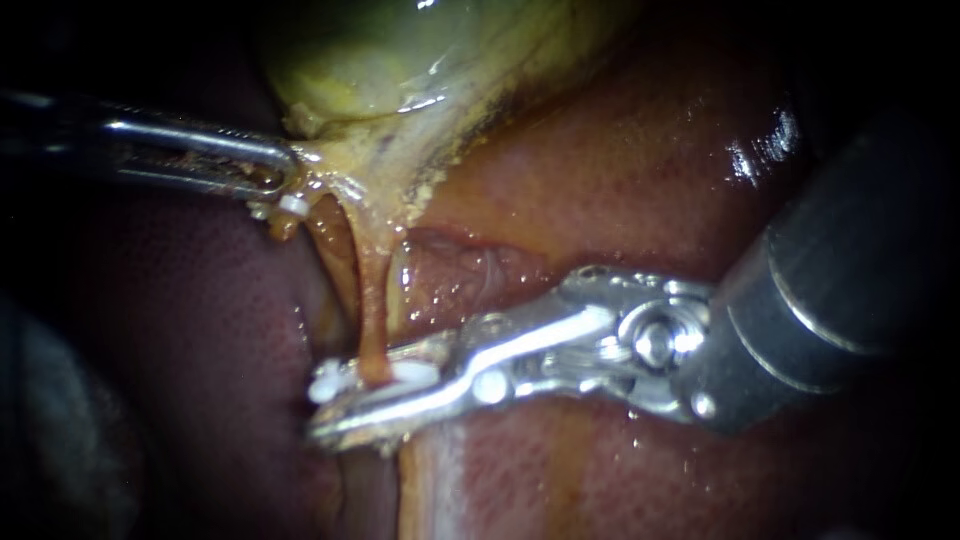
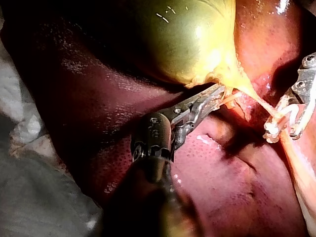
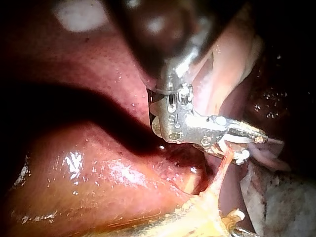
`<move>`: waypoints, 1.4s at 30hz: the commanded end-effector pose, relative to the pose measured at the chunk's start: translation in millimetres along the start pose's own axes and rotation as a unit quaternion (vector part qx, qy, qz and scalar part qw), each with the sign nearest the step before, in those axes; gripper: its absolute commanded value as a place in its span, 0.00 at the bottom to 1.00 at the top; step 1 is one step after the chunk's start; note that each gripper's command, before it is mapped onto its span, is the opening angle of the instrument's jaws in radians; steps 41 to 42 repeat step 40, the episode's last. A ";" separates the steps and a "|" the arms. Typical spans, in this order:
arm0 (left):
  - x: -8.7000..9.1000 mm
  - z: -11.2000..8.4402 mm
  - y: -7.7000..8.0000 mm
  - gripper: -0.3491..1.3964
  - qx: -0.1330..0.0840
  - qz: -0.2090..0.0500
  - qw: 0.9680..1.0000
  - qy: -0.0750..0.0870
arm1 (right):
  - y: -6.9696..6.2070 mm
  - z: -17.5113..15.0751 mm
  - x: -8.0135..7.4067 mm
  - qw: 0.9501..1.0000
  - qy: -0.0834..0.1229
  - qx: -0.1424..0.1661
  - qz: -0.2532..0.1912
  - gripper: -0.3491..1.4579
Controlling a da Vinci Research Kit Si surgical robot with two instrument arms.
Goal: Clipping second clip right tube
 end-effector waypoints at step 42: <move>0.0 0.0 0.0 0.00 0.000 0.000 1.000 0.000 | 0.6 -0.9 -1.5 0.996 0.012 0.007 0.085 0.00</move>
